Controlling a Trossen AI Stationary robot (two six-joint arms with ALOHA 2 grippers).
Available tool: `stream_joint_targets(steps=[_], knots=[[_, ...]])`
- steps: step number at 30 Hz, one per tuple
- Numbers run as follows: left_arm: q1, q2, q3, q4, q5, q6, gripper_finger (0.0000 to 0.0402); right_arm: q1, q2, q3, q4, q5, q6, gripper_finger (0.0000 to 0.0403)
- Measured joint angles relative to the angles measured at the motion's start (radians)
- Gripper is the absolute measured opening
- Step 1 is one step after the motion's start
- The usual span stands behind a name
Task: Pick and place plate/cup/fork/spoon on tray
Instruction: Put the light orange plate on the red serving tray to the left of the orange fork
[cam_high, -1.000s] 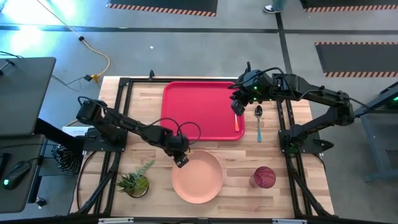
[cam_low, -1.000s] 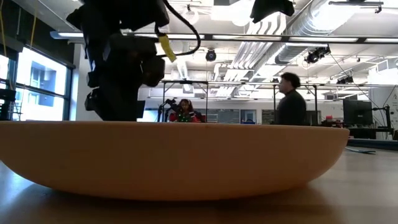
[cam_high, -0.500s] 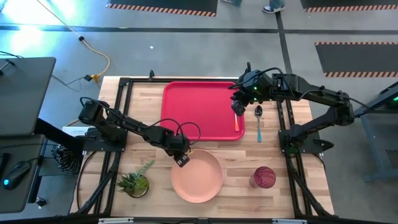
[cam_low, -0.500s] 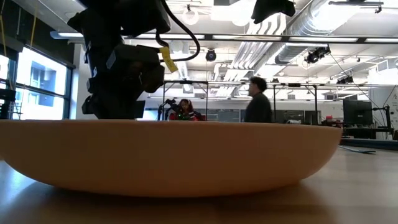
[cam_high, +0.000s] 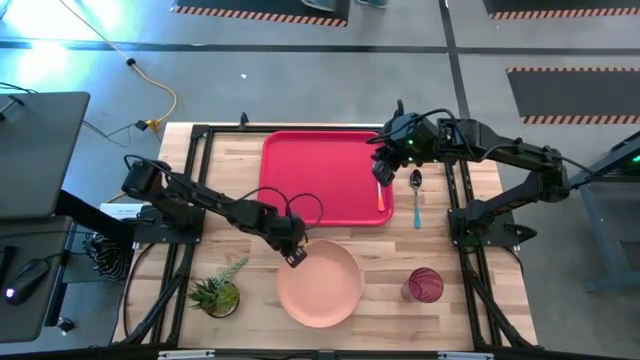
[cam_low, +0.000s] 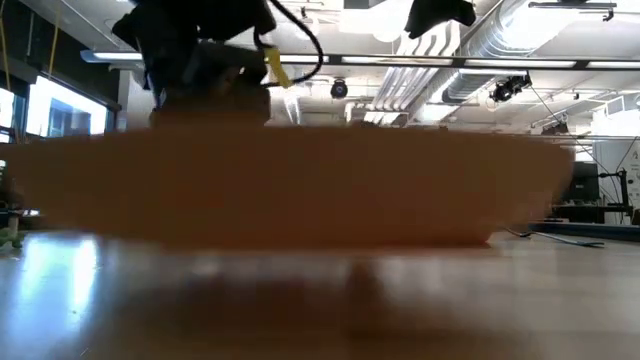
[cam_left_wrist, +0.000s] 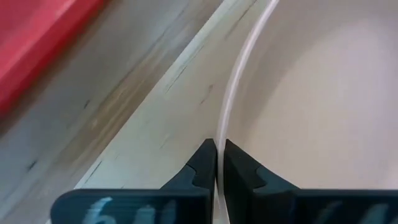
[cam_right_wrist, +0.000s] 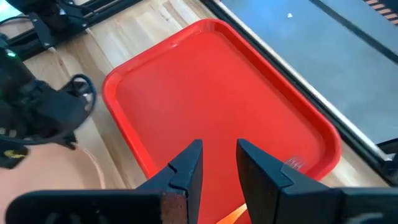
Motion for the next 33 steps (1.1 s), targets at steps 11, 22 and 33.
stream_joint_targets(steps=[11,22,33], knots=[[0.122,-0.155,0.001,0.010,-0.067,0.034,0.0003,0.000,0.000,0.000,-0.005,0.026,0.003,0.0087],[0.342,-0.245,0.001,-0.001,-0.118,0.186,0.0003,0.000,0.000,0.000,0.008,0.110,0.052,0.0087],[0.564,-0.241,0.042,-0.067,-0.093,0.414,0.0004,0.000,0.000,0.000,0.027,0.184,0.076,0.0087]])
